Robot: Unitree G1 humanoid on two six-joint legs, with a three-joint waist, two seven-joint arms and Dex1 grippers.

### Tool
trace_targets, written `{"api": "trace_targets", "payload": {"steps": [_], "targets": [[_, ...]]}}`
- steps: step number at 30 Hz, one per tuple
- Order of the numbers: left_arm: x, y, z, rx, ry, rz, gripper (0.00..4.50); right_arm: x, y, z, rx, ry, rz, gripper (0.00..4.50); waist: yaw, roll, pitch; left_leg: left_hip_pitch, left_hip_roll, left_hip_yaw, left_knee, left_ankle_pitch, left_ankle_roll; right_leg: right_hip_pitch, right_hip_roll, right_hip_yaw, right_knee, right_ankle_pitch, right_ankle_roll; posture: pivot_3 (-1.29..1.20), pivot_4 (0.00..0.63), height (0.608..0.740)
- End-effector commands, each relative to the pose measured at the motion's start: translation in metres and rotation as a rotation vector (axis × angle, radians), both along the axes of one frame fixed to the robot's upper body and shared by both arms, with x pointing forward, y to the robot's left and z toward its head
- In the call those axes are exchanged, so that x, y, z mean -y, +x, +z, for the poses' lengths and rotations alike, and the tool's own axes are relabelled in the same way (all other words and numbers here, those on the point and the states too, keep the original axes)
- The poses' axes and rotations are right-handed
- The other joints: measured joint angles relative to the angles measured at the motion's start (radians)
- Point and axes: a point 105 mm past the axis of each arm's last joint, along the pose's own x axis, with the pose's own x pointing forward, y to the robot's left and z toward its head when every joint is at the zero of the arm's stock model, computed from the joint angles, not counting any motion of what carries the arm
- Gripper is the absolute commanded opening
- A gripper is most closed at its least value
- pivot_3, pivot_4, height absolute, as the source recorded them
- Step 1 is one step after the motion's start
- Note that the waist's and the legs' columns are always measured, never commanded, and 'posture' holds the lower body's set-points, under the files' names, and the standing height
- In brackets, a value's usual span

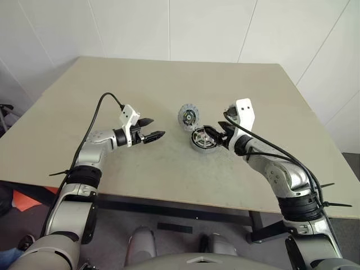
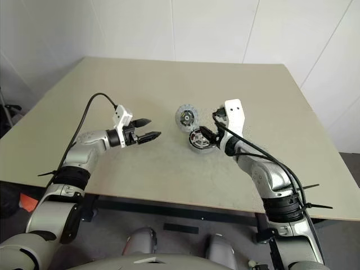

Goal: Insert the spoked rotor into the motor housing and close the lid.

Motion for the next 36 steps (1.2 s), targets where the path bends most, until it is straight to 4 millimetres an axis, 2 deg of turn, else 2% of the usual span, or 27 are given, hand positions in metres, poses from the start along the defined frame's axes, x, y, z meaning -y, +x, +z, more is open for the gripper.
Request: {"api": "trace_targets", "payload": {"steps": [1,4,7,10,12,14,15,19,22,25,27,33,36], "targets": [[0.000,0.005,0.017,0.064,-0.004,0.001,4.43,-0.010,0.002,0.015,0.086,-0.040,0.052,3.32,0.000,0.000,0.000,0.000,0.000,0.000,0.000,0.000,0.000,0.000,0.000,0.000,0.000,0.000,0.000,0.00,0.000,0.740],[-0.002,0.005,0.016,0.065,-0.004,0.006,4.43,-0.015,0.002,0.014,0.085,-0.036,0.068,3.32,-0.001,0.000,0.000,0.001,0.000,0.000,0.001,0.000,0.000,0.001,0.000,0.000,0.001,0.000,0.000,0.00,0.000,0.740],[-0.002,0.005,0.016,0.066,-0.004,0.008,4.43,-0.018,0.002,0.004,0.053,-0.029,0.075,3.32,-0.001,0.000,0.000,0.001,0.000,0.000,0.001,0.000,0.000,0.001,0.000,0.000,0.001,0.000,0.000,0.00,0.000,0.740],[-0.003,0.004,0.016,0.067,-0.004,0.012,4.43,-0.018,0.002,-0.036,-0.081,-0.028,0.058,3.32,-0.001,-0.001,0.000,0.003,0.000,0.000,0.002,0.000,0.001,0.002,0.000,0.000,0.002,0.000,0.000,0.00,0.000,0.740],[-0.003,0.004,0.016,0.068,-0.005,0.013,4.43,-0.015,0.002,-0.052,-0.136,-0.027,0.034,3.32,-0.001,-0.001,0.000,0.004,0.000,0.000,0.002,-0.001,0.001,0.003,0.000,0.000,0.002,0.000,0.000,0.00,0.000,0.740],[-0.003,0.004,0.016,0.069,-0.004,0.014,4.43,-0.008,0.004,-0.065,-0.163,-0.064,-0.002,2.89,-0.002,-0.001,-0.001,0.004,0.000,0.000,0.002,-0.001,0.001,0.003,0.000,0.000,0.003,0.000,0.000,0.00,0.000,0.740],[-0.004,0.004,0.016,0.070,-0.005,0.017,4.43,-0.006,0.005,-0.065,-0.162,-0.069,-0.010,2.64,-0.002,-0.001,-0.001,0.006,0.000,0.000,0.002,-0.001,0.001,0.005,0.000,0.000,0.003,0.000,0.000,0.00,0.000,0.740],[-0.005,0.004,0.016,0.071,-0.004,0.021,4.43,-0.003,0.007,-0.049,-0.113,-0.046,-0.005,1.25,-0.002,-0.001,-0.001,0.014,0.000,0.000,0.002,-0.003,0.004,0.014,0.000,0.000,0.001,-0.004,0.006,0.00,0.000,0.740],[-0.004,0.005,0.016,0.071,-0.005,0.022,4.43,-0.002,0.009,-0.036,-0.066,-0.029,0.003,0.28,-0.001,-0.001,-0.001,0.013,0.000,0.000,0.002,-0.003,0.005,0.014,0.000,0.000,0.000,-0.004,0.006,0.00,0.000,0.740],[-0.003,0.005,0.016,0.071,-0.005,0.020,4.43,-0.006,0.014,-0.004,0.065,-0.032,0.029,0.28,-0.001,-0.001,-0.001,0.012,0.000,0.000,0.002,-0.003,0.005,0.014,0.000,0.000,-0.001,-0.002,0.003,0.00,0.000,0.740],[-0.002,0.006,0.016,0.072,-0.005,0.018,4.43,-0.009,0.015,0.008,0.117,-0.048,0.044,0.28,-0.002,-0.001,-0.001,0.011,0.000,0.000,0.002,-0.003,0.005,0.013,0.000,0.000,-0.001,-0.001,0.000,0.00,0.000,0.740],[-0.003,0.006,0.016,0.073,-0.004,0.018,4.43,-0.016,0.016,0.025,0.203,-0.098,0.077,0.28,-0.003,-0.001,-0.001,0.010,0.000,-0.001,0.001,-0.002,0.004,0.012,0.000,0.000,-0.002,0.000,-0.001,0.00,0.000,0.740],[-0.004,0.005,0.016,0.074,-0.002,0.020,4.43,-0.016,0.017,0.025,0.194,-0.094,0.076,0.28,-0.003,-0.001,-0.001,0.010,0.000,0.000,0.000,-0.002,0.004,0.012,0.000,0.000,-0.003,0.000,-0.001,0.00,0.000,0.740]]}}
